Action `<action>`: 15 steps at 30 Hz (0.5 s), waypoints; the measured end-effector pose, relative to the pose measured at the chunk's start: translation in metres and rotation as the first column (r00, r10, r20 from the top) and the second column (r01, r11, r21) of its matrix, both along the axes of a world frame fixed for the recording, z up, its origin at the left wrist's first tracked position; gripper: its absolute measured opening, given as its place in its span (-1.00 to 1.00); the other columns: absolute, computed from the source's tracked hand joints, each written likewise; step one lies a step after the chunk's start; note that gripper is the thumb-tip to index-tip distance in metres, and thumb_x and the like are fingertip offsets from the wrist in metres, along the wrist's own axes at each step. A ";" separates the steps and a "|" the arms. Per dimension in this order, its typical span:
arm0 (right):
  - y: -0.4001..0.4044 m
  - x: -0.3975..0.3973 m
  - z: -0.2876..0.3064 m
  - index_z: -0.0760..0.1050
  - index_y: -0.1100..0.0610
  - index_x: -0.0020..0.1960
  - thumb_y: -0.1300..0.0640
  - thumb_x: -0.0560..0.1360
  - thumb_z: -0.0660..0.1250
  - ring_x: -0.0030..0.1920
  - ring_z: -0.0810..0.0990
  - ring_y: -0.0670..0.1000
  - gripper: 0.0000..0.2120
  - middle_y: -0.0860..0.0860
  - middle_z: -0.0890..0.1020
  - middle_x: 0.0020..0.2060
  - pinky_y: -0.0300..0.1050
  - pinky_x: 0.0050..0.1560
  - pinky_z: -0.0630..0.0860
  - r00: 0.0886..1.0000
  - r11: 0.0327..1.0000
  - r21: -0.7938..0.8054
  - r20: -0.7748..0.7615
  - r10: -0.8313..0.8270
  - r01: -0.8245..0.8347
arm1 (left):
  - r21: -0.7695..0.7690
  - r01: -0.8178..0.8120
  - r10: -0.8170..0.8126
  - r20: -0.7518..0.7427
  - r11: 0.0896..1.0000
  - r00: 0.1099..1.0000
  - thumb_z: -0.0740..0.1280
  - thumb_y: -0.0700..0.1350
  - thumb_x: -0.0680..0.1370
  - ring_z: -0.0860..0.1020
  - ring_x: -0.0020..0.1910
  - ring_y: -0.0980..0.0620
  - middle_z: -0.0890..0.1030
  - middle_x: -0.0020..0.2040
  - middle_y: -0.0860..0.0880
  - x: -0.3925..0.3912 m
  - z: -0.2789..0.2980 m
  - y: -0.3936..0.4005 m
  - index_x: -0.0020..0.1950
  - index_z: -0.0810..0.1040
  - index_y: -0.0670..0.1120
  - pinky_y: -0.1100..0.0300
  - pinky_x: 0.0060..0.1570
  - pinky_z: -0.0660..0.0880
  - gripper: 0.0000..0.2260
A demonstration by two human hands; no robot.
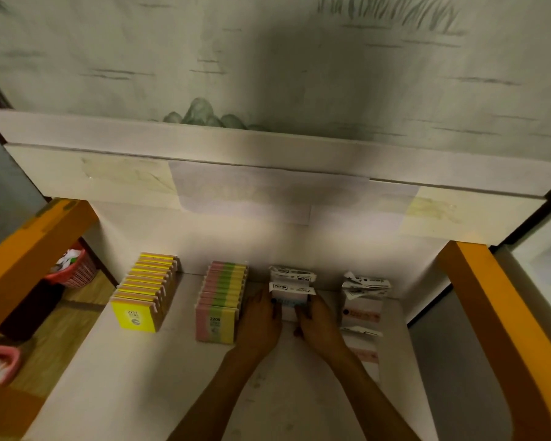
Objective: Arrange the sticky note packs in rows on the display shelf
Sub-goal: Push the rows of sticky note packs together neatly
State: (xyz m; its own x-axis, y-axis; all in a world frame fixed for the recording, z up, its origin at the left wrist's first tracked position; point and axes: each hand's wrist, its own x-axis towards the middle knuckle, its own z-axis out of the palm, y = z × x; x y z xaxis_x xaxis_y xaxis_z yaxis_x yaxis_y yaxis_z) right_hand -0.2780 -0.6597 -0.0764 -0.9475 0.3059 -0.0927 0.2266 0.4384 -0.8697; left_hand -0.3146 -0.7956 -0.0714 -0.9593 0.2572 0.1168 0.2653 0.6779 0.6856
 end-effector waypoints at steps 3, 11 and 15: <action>0.000 -0.001 0.000 0.39 -0.09 0.38 0.16 0.57 0.26 -0.26 0.67 0.04 -0.61 -0.01 0.56 0.23 -0.01 -0.29 0.66 1.000 1.000 0.029 -0.004 0.008 -0.008 | -0.001 -0.012 0.012 -0.020 1.000 1.000 0.24 -0.19 0.59 0.57 0.08 -0.07 0.61 0.12 -0.14 0.003 0.003 0.000 0.27 0.50 -0.13 0.09 0.09 0.51 -0.75; 0.003 0.005 0.009 0.44 -0.04 0.36 0.17 0.54 0.29 -0.11 0.69 0.09 -0.60 0.00 0.60 0.22 -0.04 -0.22 0.67 0.998 0.993 0.106 -0.031 0.052 -0.049 | -0.028 -0.030 0.032 0.049 0.999 0.998 0.29 -0.16 0.57 0.53 0.20 -0.07 0.55 0.26 -0.11 0.015 0.013 0.000 0.42 0.39 -0.10 0.13 0.11 0.49 -0.60; 0.003 0.012 0.017 0.40 0.06 0.39 0.27 0.52 0.33 -0.05 0.66 0.04 -0.54 0.04 0.58 0.23 -0.21 -0.33 0.63 0.998 0.993 0.102 -0.019 0.067 -0.064 | -0.014 -0.040 0.040 0.044 0.999 0.998 0.29 -0.14 0.58 0.52 0.22 -0.04 0.53 0.29 -0.09 0.023 0.016 -0.002 0.44 0.35 -0.10 0.22 0.13 0.43 -0.57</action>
